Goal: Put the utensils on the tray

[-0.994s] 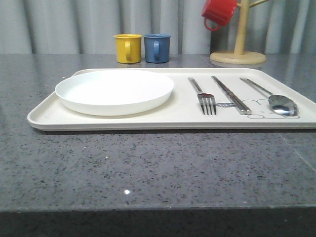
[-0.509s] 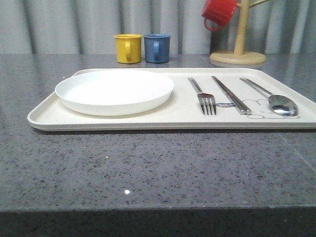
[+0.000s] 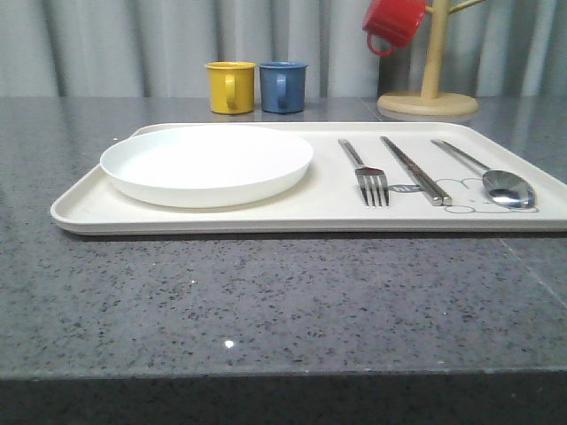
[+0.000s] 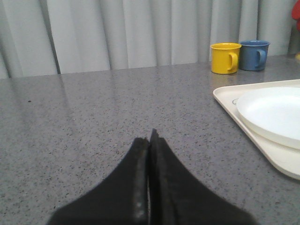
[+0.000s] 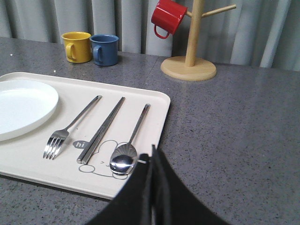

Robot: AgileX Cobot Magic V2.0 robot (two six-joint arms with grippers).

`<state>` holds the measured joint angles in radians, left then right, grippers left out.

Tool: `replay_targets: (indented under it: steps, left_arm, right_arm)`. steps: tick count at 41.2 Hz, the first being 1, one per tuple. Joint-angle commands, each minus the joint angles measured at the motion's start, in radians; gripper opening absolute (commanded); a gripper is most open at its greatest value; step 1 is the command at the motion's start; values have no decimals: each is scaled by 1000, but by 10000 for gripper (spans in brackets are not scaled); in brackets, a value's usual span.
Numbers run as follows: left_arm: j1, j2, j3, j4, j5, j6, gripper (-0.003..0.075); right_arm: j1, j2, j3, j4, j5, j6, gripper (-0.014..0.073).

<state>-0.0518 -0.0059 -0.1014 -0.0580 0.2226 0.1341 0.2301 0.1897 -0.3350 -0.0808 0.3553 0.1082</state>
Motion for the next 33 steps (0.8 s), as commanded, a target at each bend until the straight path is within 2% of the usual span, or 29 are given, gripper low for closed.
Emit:
replay_targets:
  steps: [1, 7, 33]
  left_arm:
    - [4, -21, 32, -13, -143, -12, -19]
    - [4, -21, 113, -14, -250, -12, -19]
    - [4, -21, 109, -14, -229, -12, -19]
  right_arm:
    - [-2, 9, -26, -16, -83, -10, -113]
    - [-2, 9, -26, -16, -83, -10, -113]
    - [-2, 9, -26, -16, -84, -10, -113]
